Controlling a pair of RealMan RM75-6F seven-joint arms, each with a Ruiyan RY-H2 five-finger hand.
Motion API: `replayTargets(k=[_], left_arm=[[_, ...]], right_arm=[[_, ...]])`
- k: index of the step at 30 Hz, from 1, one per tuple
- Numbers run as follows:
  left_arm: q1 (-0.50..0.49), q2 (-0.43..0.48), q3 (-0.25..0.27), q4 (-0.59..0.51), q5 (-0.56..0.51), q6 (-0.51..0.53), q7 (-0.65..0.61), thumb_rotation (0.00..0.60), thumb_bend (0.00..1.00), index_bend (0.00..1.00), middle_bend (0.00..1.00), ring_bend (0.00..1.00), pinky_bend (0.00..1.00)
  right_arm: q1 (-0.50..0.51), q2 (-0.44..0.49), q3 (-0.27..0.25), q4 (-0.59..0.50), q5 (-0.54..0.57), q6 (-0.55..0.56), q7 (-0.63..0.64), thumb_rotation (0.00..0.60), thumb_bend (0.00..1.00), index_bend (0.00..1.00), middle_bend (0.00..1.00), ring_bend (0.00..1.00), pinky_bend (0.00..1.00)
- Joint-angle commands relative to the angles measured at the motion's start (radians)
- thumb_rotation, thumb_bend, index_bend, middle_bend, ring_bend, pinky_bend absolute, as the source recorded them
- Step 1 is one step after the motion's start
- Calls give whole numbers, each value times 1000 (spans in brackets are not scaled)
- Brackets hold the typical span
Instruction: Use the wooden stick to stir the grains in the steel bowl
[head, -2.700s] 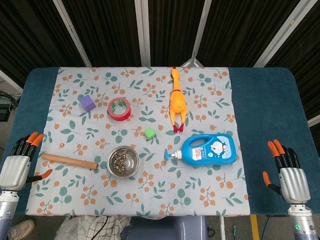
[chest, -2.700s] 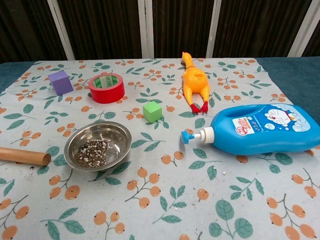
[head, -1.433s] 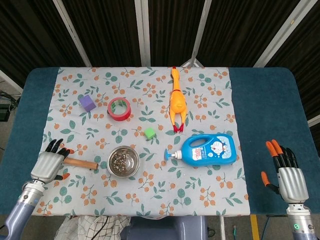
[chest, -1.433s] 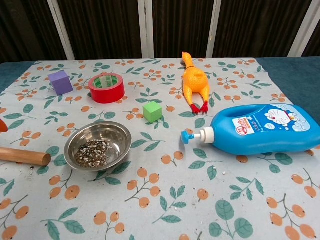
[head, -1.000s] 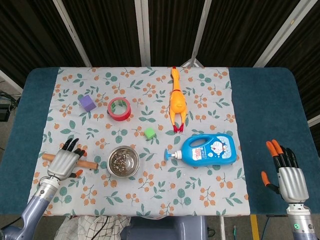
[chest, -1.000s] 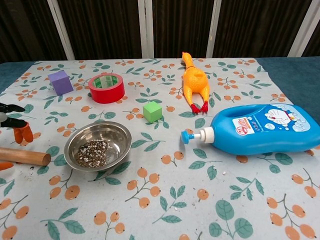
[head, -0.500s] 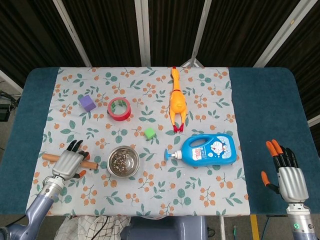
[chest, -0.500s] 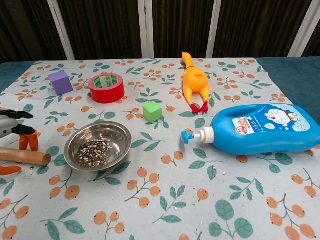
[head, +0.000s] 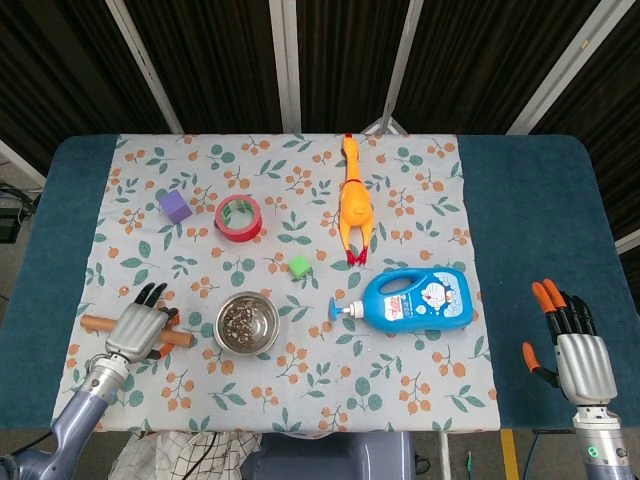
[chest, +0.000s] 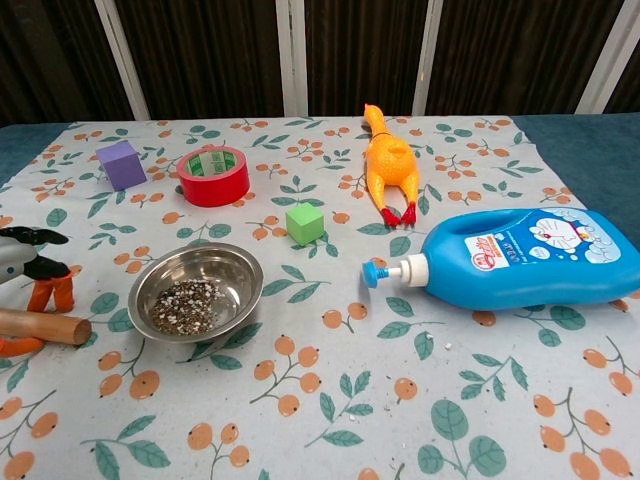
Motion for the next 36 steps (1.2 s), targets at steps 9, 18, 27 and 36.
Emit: replayTargets(k=[9,18,27,36], left_arm=[[0,-9,8,13,26,22,-41,600,852,535,640,119,0],[3,-4,7,0,71,62,-91,600,908,564,668,136,0],[5,15,-21,-31,102,118,-153,600,994,576,689,162,0],[8,15,-50,-38,117,167,-204,600,1000,554,727,191,0]], right_arm=[[0,0,0,0,1,-1,-1,600,448,0,0,0,0],[0,0,0,0,0,0,-1,600,448,0,0,0,0],[0,0,-1,0,0,0,-1,600,448,0,0,0,0],[0,0,0,-1,2,-1,-2,600,448,0,0,0,0]])
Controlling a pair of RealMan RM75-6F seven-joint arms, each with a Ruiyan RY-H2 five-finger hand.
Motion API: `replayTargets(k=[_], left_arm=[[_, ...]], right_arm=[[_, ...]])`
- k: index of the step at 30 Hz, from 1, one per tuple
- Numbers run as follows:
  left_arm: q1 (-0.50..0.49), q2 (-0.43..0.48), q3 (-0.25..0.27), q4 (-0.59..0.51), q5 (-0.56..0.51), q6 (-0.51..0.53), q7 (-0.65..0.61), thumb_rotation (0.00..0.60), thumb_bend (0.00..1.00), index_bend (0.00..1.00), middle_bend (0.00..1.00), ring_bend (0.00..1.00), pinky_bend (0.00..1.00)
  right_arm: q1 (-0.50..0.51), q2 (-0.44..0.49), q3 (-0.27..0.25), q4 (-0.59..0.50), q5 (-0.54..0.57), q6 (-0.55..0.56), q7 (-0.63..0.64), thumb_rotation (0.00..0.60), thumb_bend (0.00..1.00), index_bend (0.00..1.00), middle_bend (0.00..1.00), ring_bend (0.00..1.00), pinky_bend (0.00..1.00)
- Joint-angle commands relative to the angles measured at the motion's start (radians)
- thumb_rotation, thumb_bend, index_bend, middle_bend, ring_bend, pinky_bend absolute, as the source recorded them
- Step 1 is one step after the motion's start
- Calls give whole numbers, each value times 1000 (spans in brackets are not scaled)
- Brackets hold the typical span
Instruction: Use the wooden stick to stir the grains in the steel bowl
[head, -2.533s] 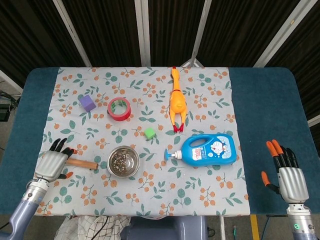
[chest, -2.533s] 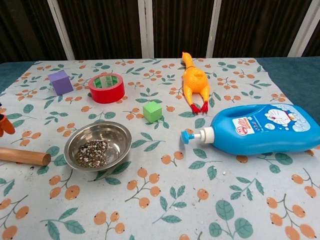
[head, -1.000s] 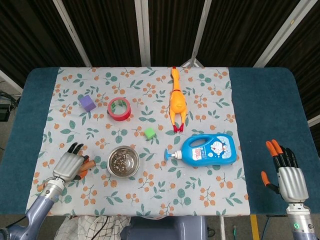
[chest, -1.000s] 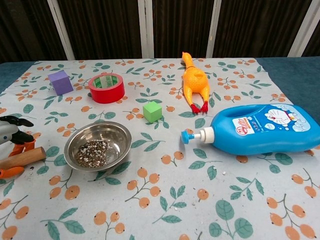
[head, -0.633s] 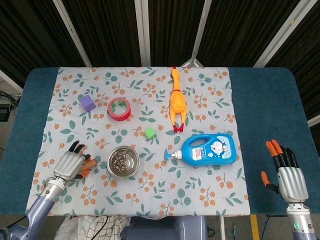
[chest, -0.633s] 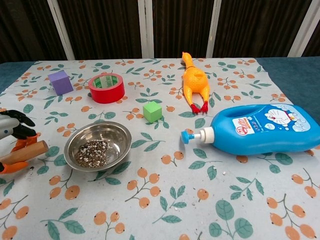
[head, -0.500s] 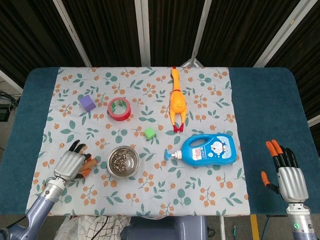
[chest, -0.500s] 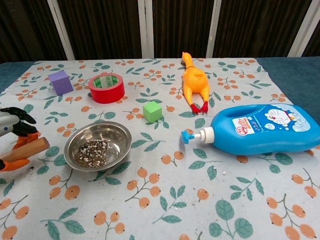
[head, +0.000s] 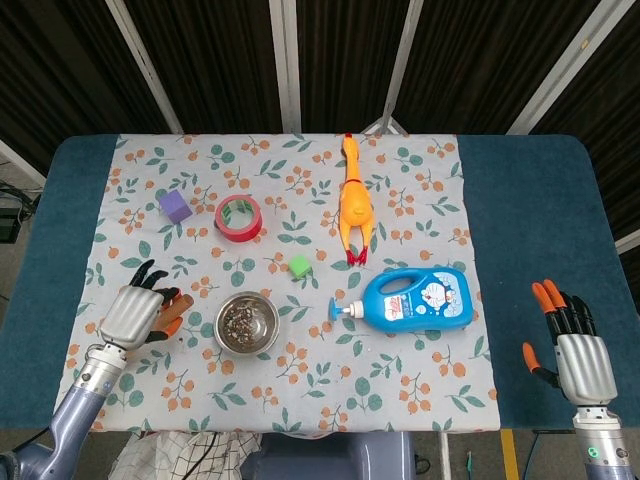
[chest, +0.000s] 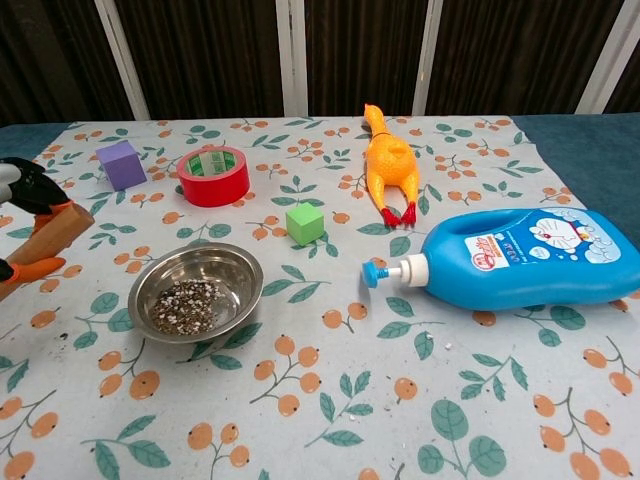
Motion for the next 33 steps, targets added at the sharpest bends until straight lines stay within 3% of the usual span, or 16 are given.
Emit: replayTargets(k=[1,20,33], left_arm=[[1,-2,2,5,5,3,0,600,1000,554,729,194,0],[19,-35,16,67,68,67,-47,600,1000,553,762,232,0],[36,-48,-30,52,69,146,-114,600,1000,552,802,272,0]], right_arm=[[0,0,0,0,1,0,0,600,448,0,0,0,0],[-1,1,0,-1,1,0,-1,600,449,0,0,0,0],[0,1,0,-1,1,-1,-4,600,448,0,0,0,0]])
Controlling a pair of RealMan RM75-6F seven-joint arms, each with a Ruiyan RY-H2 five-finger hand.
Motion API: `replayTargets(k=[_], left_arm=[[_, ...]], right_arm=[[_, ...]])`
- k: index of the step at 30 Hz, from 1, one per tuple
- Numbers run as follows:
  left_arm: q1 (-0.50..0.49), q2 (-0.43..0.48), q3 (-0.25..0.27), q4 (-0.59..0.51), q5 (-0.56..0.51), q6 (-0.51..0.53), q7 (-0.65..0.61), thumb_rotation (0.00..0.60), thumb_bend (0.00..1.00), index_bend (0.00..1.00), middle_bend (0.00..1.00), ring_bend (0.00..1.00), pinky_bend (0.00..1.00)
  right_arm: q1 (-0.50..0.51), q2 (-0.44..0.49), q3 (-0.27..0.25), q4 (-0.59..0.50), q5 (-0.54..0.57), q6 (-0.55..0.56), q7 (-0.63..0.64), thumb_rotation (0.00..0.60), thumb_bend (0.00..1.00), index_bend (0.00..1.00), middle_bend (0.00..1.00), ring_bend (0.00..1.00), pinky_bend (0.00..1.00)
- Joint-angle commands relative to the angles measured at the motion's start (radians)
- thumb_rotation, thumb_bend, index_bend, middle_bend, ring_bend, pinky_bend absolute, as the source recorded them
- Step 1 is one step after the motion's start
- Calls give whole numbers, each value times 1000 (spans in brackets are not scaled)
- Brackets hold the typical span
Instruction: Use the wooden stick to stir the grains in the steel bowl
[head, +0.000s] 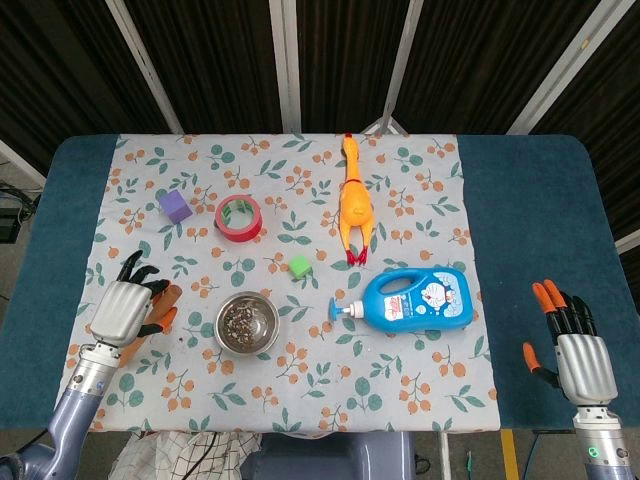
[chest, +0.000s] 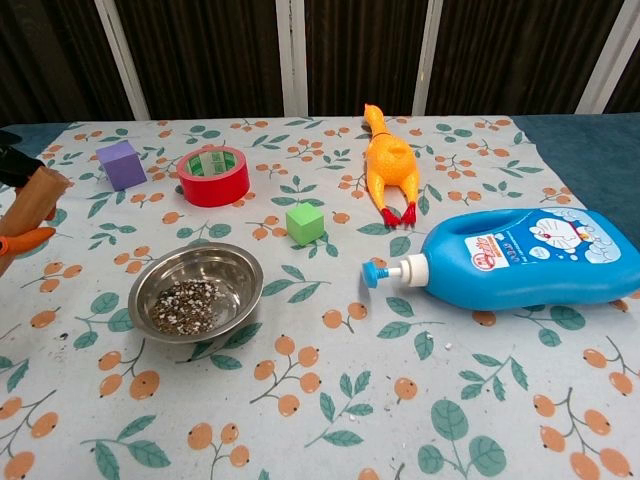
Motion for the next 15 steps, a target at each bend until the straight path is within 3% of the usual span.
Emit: replayTargets(k=[1,15], left_arm=[[5,-2,-12,-17,13,26,-22,600,1000,553,804,275,0],[-19,-12,-100,-107,67,130,-111,600,1000,554,812,275,0]], right_arm=[[0,0,0,0,0,1,0,600,448,0,0,0,0],[-1,0,1,0,2,1,3,600,448,0,0,0,0]])
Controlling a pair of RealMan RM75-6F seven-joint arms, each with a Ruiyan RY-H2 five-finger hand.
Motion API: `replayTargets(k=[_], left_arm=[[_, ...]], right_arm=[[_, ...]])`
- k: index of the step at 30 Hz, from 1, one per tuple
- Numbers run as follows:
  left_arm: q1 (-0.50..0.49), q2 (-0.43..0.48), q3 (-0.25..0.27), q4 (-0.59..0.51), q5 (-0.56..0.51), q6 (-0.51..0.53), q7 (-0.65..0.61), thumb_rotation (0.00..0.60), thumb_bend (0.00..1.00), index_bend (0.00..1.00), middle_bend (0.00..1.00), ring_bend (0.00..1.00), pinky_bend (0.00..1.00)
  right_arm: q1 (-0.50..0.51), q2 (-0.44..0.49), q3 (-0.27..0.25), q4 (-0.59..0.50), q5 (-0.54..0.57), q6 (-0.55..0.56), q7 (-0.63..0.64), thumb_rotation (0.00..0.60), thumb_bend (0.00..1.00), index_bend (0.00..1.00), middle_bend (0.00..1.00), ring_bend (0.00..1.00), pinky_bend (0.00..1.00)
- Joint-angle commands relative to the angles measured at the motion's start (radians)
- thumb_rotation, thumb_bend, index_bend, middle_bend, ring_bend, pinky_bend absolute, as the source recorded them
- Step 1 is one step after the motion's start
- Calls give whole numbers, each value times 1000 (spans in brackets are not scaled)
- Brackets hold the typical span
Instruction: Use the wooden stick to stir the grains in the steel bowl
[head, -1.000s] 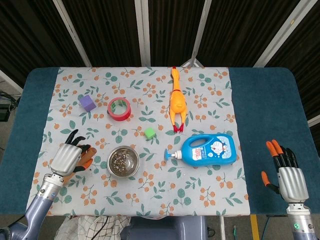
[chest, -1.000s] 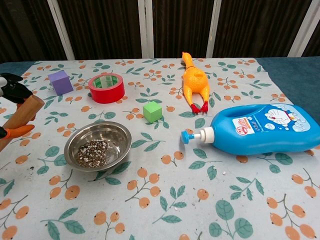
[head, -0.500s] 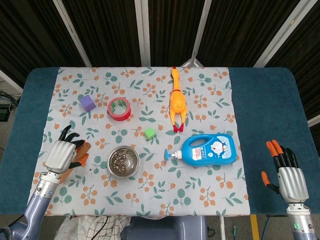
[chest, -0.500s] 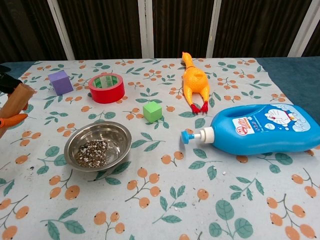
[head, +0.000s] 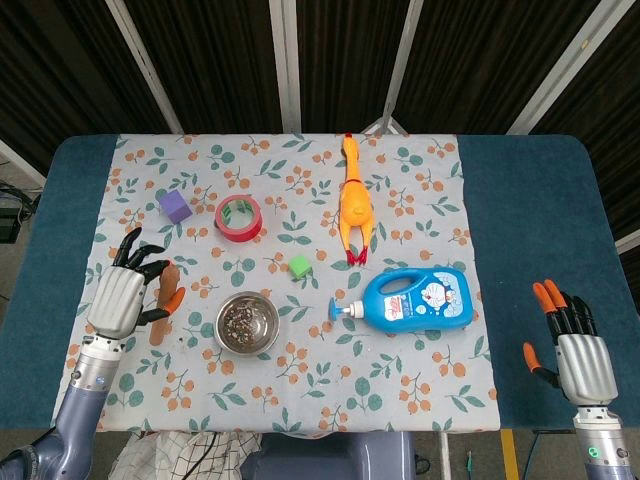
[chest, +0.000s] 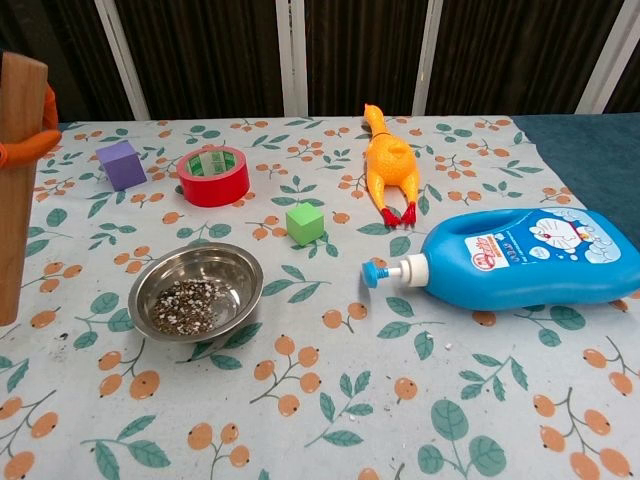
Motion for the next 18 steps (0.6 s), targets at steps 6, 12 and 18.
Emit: replayTargets(k=[6,12,18], left_arm=[[-36,-9,-43,-41,10,3,8,600,1000,554,814,286,0],[-73,-52,-83,-58,27,21,-11,600,1000,554,814,286,0],[-113,-130,-98,-5,51,33,-45,600,1000,554,814,286,0]], right_arm=[[0,0,0,-1,2,-2,2,600,448,0,0,0,0],[0,1,1,-2,4,-4,4,600,448,0,0,0,0],[1,2,2,-4,10,-9,9,600,448,0,0,0,0]])
